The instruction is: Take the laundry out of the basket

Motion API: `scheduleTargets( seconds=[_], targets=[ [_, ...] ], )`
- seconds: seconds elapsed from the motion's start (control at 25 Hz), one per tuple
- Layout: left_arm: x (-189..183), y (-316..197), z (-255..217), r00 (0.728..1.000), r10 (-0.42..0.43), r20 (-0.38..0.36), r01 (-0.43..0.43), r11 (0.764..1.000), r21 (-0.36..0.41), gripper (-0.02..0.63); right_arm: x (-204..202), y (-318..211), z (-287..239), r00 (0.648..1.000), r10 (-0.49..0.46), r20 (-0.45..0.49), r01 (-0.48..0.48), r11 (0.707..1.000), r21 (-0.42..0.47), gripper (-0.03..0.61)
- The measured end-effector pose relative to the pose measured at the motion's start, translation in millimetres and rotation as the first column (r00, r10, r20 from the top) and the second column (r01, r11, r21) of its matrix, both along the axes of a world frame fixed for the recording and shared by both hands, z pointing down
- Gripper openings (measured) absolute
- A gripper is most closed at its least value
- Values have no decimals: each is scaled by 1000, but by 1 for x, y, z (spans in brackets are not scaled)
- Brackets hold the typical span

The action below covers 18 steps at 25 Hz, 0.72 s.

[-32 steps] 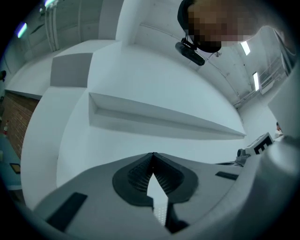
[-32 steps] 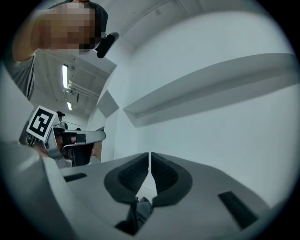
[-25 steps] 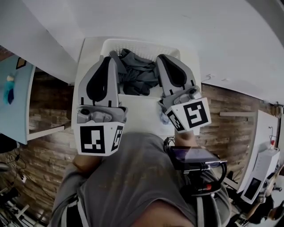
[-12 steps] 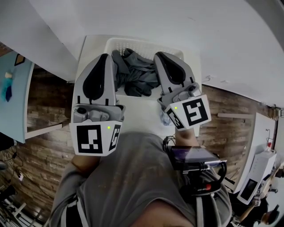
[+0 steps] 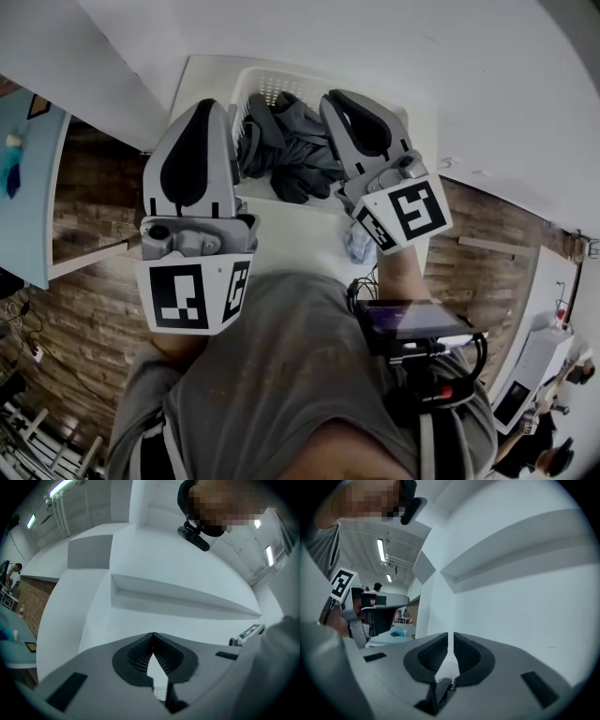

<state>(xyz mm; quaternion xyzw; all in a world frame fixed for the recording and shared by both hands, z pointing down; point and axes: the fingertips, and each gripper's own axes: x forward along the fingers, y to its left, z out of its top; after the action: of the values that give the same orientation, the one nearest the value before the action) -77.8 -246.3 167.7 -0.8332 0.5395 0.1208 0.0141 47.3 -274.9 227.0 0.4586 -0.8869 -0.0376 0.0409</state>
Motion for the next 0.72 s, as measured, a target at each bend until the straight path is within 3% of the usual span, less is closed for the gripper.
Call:
scheduleTargets(
  seconds=[0.12, 0.24, 0.48, 0.6, 0.72],
  targets=[
    [-37, -41, 38, 1000, -16, -11, 16, 999, -41, 8, -40, -42, 59, 998, -45, -33, 41, 995, -91, 89],
    [-71, -71, 76, 999, -39, -27, 35, 993, -111, 8, -78, -65, 114, 991, -113, -71, 97, 975, -198, 105],
    [-76, -73, 81, 996, -70, -60, 59, 983, -173, 8, -90, -55, 137, 961, -251, -113, 213, 938, -272, 191],
    [-75, -73, 80, 994, -84, -77, 68, 979, -191, 8, -94, -45, 152, 926, -338, -167, 274, 908, -317, 260],
    [-75, -73, 82, 991, -96, -91, 75, 974, -213, 8, -98, -29, 174, 863, -433, -261, 317, 865, -388, 335]
  ],
)
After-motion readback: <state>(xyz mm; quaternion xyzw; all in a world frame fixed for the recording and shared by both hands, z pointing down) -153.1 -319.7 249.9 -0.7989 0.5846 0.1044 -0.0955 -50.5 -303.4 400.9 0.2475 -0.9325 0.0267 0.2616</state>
